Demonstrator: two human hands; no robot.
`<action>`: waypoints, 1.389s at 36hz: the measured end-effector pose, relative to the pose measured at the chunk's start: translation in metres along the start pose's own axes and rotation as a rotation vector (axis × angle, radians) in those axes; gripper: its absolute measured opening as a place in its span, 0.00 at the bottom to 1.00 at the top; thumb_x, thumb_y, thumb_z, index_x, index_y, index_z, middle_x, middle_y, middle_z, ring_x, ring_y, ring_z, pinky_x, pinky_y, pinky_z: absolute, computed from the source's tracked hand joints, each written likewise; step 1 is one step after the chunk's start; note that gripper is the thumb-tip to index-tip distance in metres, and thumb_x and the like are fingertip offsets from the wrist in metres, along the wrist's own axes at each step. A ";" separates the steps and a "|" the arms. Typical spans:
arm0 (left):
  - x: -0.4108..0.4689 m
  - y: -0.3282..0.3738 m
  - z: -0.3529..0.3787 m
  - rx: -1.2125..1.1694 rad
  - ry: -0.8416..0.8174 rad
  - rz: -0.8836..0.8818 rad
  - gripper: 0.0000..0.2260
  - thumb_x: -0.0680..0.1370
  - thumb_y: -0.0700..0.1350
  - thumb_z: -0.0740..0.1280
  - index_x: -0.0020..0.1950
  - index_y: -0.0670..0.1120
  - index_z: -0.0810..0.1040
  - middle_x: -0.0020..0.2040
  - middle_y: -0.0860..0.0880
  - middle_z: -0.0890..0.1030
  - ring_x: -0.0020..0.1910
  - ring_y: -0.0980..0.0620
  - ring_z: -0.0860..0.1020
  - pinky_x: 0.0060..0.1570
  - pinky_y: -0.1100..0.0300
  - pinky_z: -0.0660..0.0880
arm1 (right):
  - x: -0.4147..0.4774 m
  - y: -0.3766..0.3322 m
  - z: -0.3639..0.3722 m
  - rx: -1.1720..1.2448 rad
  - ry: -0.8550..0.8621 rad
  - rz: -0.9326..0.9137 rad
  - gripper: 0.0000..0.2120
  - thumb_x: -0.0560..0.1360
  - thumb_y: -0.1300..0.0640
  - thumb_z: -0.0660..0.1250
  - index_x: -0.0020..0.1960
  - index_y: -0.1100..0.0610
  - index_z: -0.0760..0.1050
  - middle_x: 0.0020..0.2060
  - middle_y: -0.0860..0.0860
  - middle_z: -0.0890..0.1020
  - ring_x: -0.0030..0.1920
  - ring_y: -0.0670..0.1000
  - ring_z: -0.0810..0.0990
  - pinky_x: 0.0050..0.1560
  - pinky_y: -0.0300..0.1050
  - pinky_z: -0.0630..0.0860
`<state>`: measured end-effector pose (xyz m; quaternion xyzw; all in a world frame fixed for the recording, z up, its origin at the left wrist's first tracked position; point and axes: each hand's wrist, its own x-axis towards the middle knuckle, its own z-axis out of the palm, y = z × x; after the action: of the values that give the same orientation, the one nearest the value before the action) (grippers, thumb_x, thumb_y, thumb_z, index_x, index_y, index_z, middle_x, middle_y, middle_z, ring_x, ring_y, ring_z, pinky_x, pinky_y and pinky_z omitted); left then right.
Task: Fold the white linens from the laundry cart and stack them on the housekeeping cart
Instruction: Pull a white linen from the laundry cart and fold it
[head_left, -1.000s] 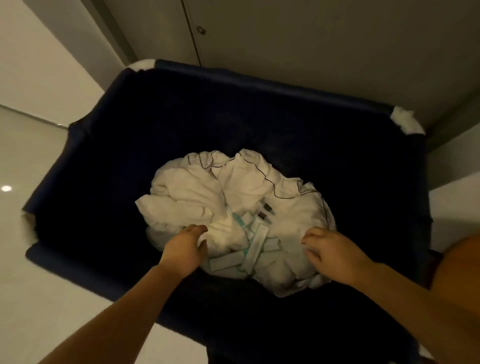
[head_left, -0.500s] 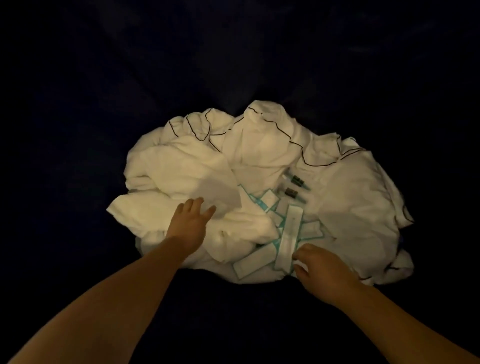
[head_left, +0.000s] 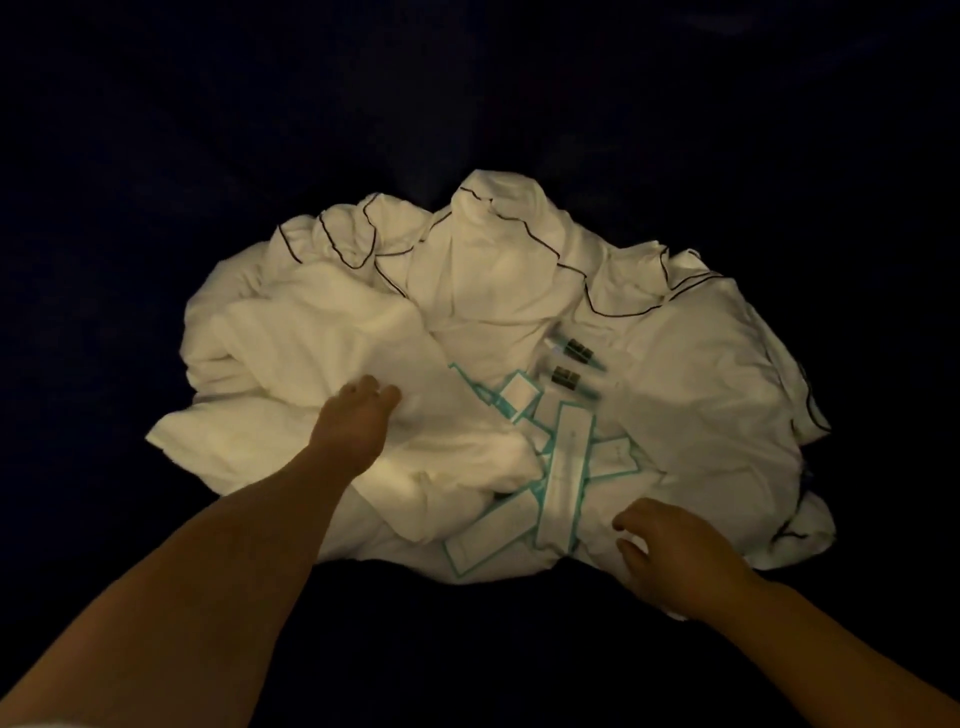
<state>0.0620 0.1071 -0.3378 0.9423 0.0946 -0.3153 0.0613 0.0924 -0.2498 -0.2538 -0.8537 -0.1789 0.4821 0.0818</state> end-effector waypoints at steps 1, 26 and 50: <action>-0.005 0.001 -0.009 -0.027 -0.014 0.002 0.18 0.78 0.42 0.62 0.68 0.48 0.69 0.62 0.42 0.70 0.56 0.39 0.75 0.52 0.49 0.73 | -0.004 -0.001 -0.004 -0.008 -0.002 -0.008 0.15 0.79 0.51 0.60 0.59 0.57 0.78 0.58 0.54 0.78 0.58 0.53 0.76 0.57 0.43 0.71; -0.207 0.214 -0.405 -0.481 0.649 0.329 0.14 0.79 0.32 0.57 0.63 0.40 0.73 0.51 0.44 0.80 0.47 0.45 0.79 0.51 0.49 0.77 | -0.224 -0.036 -0.258 0.040 0.466 -0.383 0.16 0.79 0.50 0.62 0.65 0.54 0.74 0.56 0.53 0.78 0.55 0.53 0.77 0.56 0.51 0.75; -0.417 0.352 -0.577 -0.523 1.319 0.326 0.12 0.84 0.40 0.53 0.60 0.40 0.74 0.55 0.49 0.73 0.53 0.53 0.71 0.46 0.71 0.63 | -0.417 -0.044 -0.372 0.375 0.984 -0.633 0.09 0.81 0.60 0.56 0.47 0.61 0.74 0.42 0.54 0.76 0.42 0.51 0.73 0.36 0.36 0.62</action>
<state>0.1479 -0.1929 0.3921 0.8929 0.0425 0.3645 0.2610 0.2026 -0.3570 0.2850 -0.8527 -0.2773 0.0072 0.4427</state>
